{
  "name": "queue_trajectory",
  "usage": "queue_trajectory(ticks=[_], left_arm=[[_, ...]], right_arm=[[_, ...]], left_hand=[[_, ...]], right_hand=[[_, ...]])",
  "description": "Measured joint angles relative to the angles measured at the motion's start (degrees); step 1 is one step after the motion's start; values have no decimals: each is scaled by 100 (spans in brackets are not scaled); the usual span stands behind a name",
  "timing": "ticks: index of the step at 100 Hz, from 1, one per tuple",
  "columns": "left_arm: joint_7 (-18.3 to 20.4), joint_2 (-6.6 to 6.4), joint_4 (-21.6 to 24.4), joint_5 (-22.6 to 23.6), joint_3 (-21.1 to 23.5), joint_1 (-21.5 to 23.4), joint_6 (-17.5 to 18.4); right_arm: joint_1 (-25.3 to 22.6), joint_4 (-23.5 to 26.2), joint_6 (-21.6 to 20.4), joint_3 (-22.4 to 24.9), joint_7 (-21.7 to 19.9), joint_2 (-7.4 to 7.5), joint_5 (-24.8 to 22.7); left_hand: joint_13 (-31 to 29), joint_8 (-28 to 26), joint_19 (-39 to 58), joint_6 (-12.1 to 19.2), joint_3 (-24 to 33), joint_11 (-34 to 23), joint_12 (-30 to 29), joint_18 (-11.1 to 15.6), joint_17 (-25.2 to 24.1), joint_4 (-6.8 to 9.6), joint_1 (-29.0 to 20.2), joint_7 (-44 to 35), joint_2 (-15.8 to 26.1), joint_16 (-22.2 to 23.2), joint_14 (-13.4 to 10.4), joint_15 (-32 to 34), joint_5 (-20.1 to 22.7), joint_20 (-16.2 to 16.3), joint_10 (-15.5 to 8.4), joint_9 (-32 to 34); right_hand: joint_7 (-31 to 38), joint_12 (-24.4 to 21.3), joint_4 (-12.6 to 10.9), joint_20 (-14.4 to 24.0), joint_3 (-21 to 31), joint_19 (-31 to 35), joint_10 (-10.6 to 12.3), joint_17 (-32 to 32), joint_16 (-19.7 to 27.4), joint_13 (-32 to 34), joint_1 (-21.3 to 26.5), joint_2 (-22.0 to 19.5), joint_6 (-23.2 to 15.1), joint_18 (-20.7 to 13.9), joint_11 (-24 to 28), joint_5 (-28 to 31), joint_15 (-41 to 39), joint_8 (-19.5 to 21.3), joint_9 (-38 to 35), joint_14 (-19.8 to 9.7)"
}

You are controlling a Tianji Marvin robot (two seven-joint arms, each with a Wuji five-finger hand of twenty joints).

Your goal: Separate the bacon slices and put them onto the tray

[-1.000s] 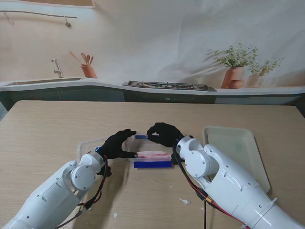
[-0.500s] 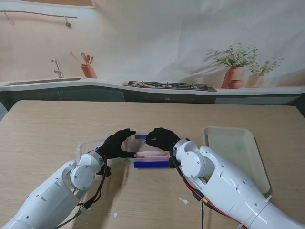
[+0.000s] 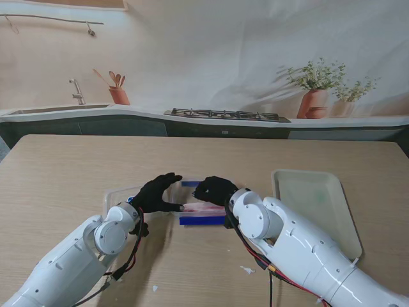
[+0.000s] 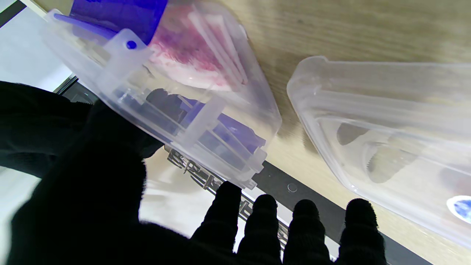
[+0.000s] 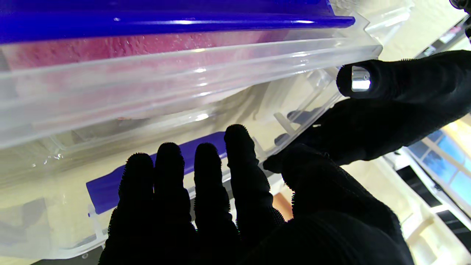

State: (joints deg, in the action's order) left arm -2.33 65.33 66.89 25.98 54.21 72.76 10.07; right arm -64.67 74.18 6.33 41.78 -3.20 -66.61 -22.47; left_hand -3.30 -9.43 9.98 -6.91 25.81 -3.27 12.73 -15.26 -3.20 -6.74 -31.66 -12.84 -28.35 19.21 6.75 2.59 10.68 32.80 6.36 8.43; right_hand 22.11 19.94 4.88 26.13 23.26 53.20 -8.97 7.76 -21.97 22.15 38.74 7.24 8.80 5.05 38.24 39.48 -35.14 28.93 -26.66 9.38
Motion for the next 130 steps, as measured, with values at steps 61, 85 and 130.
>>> queue_trajectory(ticks=[61,85,130], left_arm=[[22,-1,-8,-17,-3,-11,5],[22,-1,-10,-21,-8,-16,4],[20,0,-16,-21,-12,-20,3]], right_arm=[[157,-128,331,-246,-312,-34,270],[121,-88,314,-195,-304,-30,227],[-73,248,289,24,-201,19,77]], left_hand=[[0,0,0,-4,0,-1,-1,0,-2,0,0,9,0,1,-1,0,0,0,0,0],[0,0,0,-6,0,-1,-1,0,-8,0,0,10,0,1,-1,0,0,0,0,0],[0,0,-1,-6,0,-1,-1,0,-13,0,0,10,0,1,-1,0,0,0,0,0]], right_hand=[[-200,-32,0,-106,-248,-15,-132,129,41,268,-1,-12,58,91,0,-115,74,0,16,69],[-192,-16,0,-106,-287,121,-141,198,-40,410,-1,-13,64,147,11,-102,-127,0,4,88],[-124,121,0,46,168,749,-300,843,-204,1138,70,148,65,372,364,-24,-399,1,-158,146]])
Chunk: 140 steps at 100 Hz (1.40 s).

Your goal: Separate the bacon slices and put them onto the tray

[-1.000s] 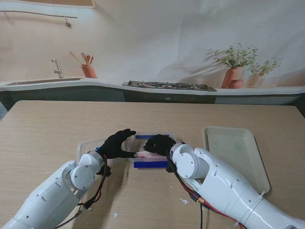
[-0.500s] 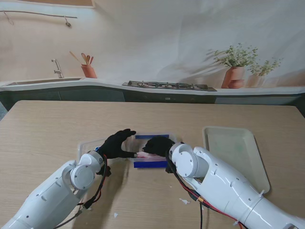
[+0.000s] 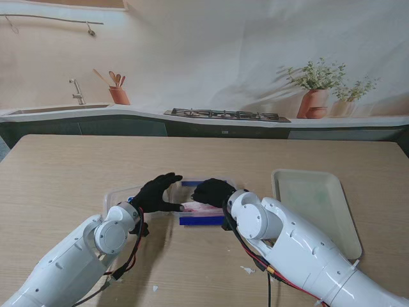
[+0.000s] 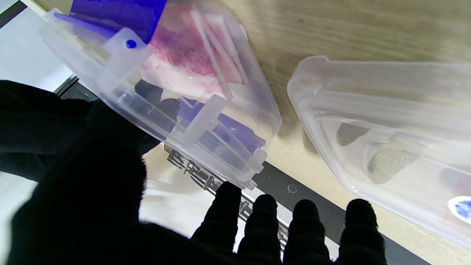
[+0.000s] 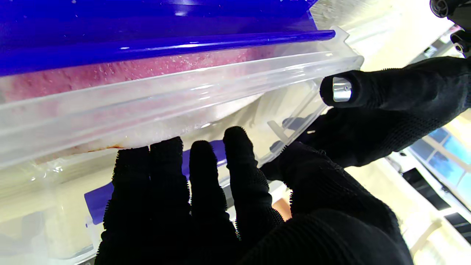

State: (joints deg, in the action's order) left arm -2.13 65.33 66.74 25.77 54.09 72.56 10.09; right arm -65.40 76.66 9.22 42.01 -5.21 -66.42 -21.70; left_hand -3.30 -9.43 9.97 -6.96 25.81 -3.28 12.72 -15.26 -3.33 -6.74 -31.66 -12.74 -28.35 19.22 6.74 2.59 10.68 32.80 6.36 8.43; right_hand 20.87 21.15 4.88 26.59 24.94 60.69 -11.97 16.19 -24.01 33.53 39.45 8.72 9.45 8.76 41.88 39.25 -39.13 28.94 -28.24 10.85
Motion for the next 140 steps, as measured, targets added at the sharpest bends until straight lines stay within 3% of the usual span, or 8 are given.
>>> queue_trajectory(ticks=[28,51,69,87,98,140], left_arm=[[1,0,0,0,0,0,-2],[2,0,-1,0,0,-1,-2],[6,0,-2,-2,-1,-4,-5],[8,0,-2,-2,-1,-4,-8],[11,0,-1,-5,-1,-4,-8],[13,-1,-1,-10,-5,-7,-10]], right_arm=[[42,50,32,-54,-115,57,-253],[128,60,20,-167,-316,151,-546],[217,36,-37,-289,-417,214,-803],[323,-36,-81,-416,-457,244,-964],[368,-62,-103,-477,-466,258,-1106],[434,-100,-218,-522,-489,281,-1196]], left_hand=[[0,0,0,0,0,-1,0,0,-50,0,0,0,0,0,0,0,0,0,0,0],[0,0,0,0,0,-5,-1,0,-51,0,0,0,0,0,0,0,0,0,0,0],[0,0,0,-1,0,-54,-1,0,-53,0,0,0,0,0,0,0,0,0,0,1],[0,0,0,-1,-1,-55,-1,0,-55,0,0,0,0,0,0,0,0,0,0,1],[0,0,0,-1,-1,-55,-1,0,-56,0,0,0,0,0,0,0,0,0,0,1],[0,0,0,-1,-1,-56,-12,0,-58,0,0,0,0,0,0,-1,0,0,0,1]], right_hand=[[4,75,0,184,814,145,-49,-12,-146,11,-4,658,18,2,186,-143,-245,0,107,-12],[3,196,0,348,1455,296,-49,-47,-413,10,-6,1298,23,-1,589,-232,-898,0,174,-28],[41,307,0,405,1740,341,-48,-47,-486,10,-8,1516,-11,-12,833,-294,-1122,0,174,-72],[365,489,0,441,1950,350,150,-52,-570,13,-8,1718,-340,-57,1134,-292,-1299,188,161,-123],[653,745,327,542,1992,358,255,-59,-709,45,129,1805,-482,-76,1255,-287,-1616,190,-23,-155],[2069,1432,564,633,2093,408,316,-70,-1278,380,348,2133,-783,-77,1605,-204,-2486,84,-496,-196]])
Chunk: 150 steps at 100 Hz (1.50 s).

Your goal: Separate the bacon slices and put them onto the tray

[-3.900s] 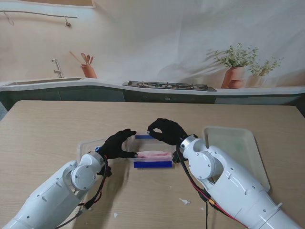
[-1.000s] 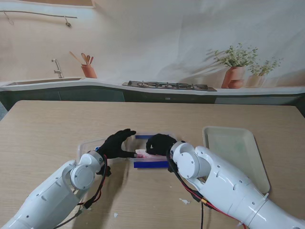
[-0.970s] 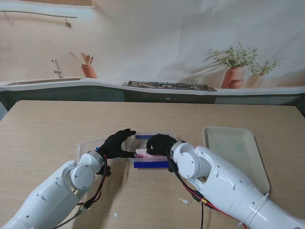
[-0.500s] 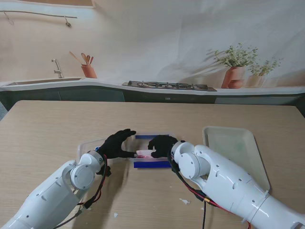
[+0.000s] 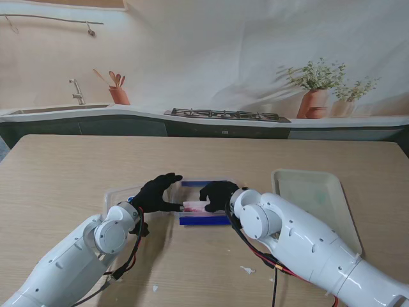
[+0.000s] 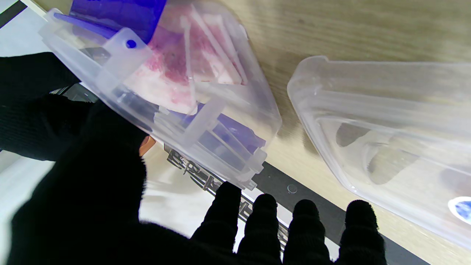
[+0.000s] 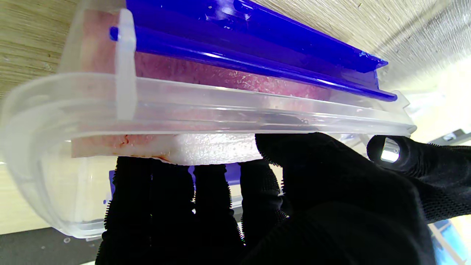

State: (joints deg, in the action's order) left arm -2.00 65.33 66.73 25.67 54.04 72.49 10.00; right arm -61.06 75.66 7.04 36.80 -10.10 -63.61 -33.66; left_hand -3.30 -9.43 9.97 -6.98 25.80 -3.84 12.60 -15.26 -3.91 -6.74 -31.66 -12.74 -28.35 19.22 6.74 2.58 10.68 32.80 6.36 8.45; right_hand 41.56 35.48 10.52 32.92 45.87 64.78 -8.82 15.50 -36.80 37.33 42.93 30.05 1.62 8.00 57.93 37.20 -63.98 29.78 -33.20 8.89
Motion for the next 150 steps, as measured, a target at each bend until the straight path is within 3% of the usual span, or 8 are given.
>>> queue_trajectory(ticks=[25,36,66,93,102,118,150], left_arm=[[1,0,-1,0,0,-1,-1],[1,0,-1,0,0,-1,-1],[-16,3,-12,-1,0,-1,12],[-9,2,-13,-6,1,-2,11],[-8,2,-9,-5,6,1,10],[-8,2,-4,-5,14,8,9],[3,0,23,-9,46,36,6]], right_arm=[[67,-43,-76,-62,-1,5,-28],[109,-70,-119,-108,12,5,-82],[117,2,-139,-118,-55,38,-185],[56,3,-216,-79,174,25,-294],[27,8,-287,-40,227,22,-365],[-15,52,-344,-9,393,22,-548],[-157,420,-316,237,340,36,-674]], left_hand=[[0,0,0,-1,0,-1,-45,0,-2,0,0,0,0,0,0,0,0,0,-1,0],[0,0,0,-1,0,-2,-46,0,-4,0,0,0,0,0,0,0,0,0,-1,0],[0,0,0,-1,0,-11,-46,0,-6,0,0,1,0,0,0,0,2,0,-1,6],[0,0,0,-1,-4,-14,-50,0,-6,0,0,1,0,0,0,0,2,0,-1,7],[0,0,0,-1,-4,-18,-52,0,-6,0,0,1,0,0,0,0,3,0,-1,7],[0,0,0,-1,-4,-59,-52,0,-6,0,0,1,0,0,0,0,2,0,-1,7],[0,0,0,-24,-1,-64,-54,0,-6,0,0,1,0,0,0,0,4,0,0,7]], right_hand=[[614,188,100,51,-5,7,79,0,-132,145,68,200,-229,-1,16,61,-143,-144,-285,-56],[638,189,105,53,-7,9,282,0,-139,145,68,273,-373,-1,17,134,-143,-223,-491,-57],[695,193,196,53,-10,9,437,-61,-139,223,207,300,-450,-5,-79,413,-112,-378,-1113,-57],[695,213,198,53,-7,9,435,27,-139,693,264,636,-458,-1,-87,746,-62,-452,-1733,-57],[727,213,198,53,9,9,343,56,-138,784,265,658,-458,4,-86,762,-67,-452,-1897,-57],[765,214,199,53,49,9,246,93,-138,857,265,667,-458,16,-87,763,-86,-386,-2003,-57],[785,316,199,68,169,9,141,97,-138,860,265,736,-424,66,-90,820,-199,-368,-2008,2]])
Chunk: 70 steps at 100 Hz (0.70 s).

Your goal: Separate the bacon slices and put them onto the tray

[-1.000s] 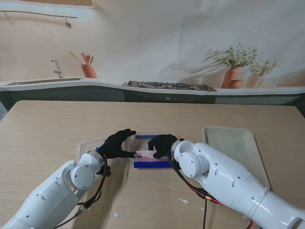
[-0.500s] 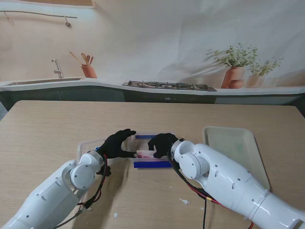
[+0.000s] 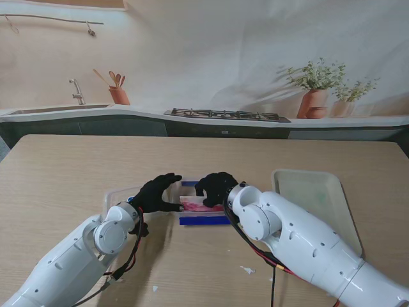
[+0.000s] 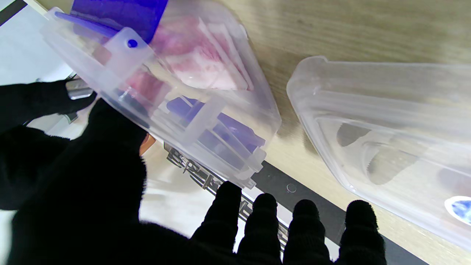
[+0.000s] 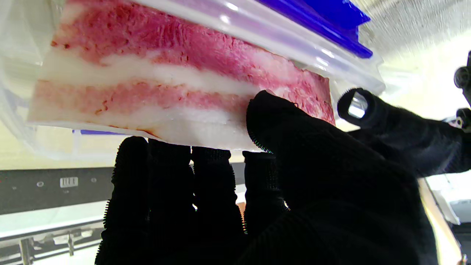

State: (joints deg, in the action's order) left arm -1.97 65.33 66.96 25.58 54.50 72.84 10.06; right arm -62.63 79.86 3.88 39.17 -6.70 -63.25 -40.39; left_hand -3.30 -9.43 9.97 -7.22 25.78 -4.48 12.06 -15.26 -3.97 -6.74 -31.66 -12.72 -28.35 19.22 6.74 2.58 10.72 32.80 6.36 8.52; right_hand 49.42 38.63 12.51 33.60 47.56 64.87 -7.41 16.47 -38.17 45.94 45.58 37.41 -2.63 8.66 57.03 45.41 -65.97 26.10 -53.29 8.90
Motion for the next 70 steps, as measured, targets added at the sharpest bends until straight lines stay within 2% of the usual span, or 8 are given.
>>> queue_trajectory(ticks=[18,46,53,62,70], left_arm=[[0,0,14,1,20,19,-5],[-7,-1,17,4,22,23,3],[-9,-1,15,4,24,23,6],[-10,-1,14,6,25,24,7],[-10,-1,13,6,29,26,7]], right_arm=[[-170,340,-118,421,-161,37,-200],[-572,915,-683,1266,-289,154,-631],[-763,1111,-917,1611,-340,166,-872],[-1050,1371,-1308,2098,-321,196,-1453],[-1254,1539,-1373,2409,-329,252,-1543]], left_hand=[[0,1,0,-11,1,-1,-1,0,-2,0,0,0,0,0,0,0,1,0,0,0],[0,1,0,-32,2,-1,-1,0,-7,0,0,0,0,0,0,0,2,0,0,0],[0,1,0,-34,2,-1,-1,0,-7,0,0,0,0,0,0,0,3,0,0,0],[0,1,-1,-36,2,-1,-1,0,-8,0,0,0,0,0,0,0,3,0,0,0],[0,1,-1,-37,2,-1,-1,0,-8,0,0,0,0,0,0,0,3,0,0,0]], right_hand=[[0,39,0,9,3,0,-6,0,-4,0,0,0,6,1,-1,0,-16,51,0,3],[0,78,1,54,4,2,-8,0,-14,0,0,0,7,2,-1,0,-68,63,0,3],[0,80,1,54,4,2,-8,0,-14,0,0,0,7,2,-1,0,-68,121,0,3],[0,80,1,54,4,2,-8,0,-14,0,0,0,7,2,-1,0,-68,126,0,3],[0,84,1,54,4,2,-8,-11,-14,0,0,0,8,2,-1,0,-68,136,2,3]])
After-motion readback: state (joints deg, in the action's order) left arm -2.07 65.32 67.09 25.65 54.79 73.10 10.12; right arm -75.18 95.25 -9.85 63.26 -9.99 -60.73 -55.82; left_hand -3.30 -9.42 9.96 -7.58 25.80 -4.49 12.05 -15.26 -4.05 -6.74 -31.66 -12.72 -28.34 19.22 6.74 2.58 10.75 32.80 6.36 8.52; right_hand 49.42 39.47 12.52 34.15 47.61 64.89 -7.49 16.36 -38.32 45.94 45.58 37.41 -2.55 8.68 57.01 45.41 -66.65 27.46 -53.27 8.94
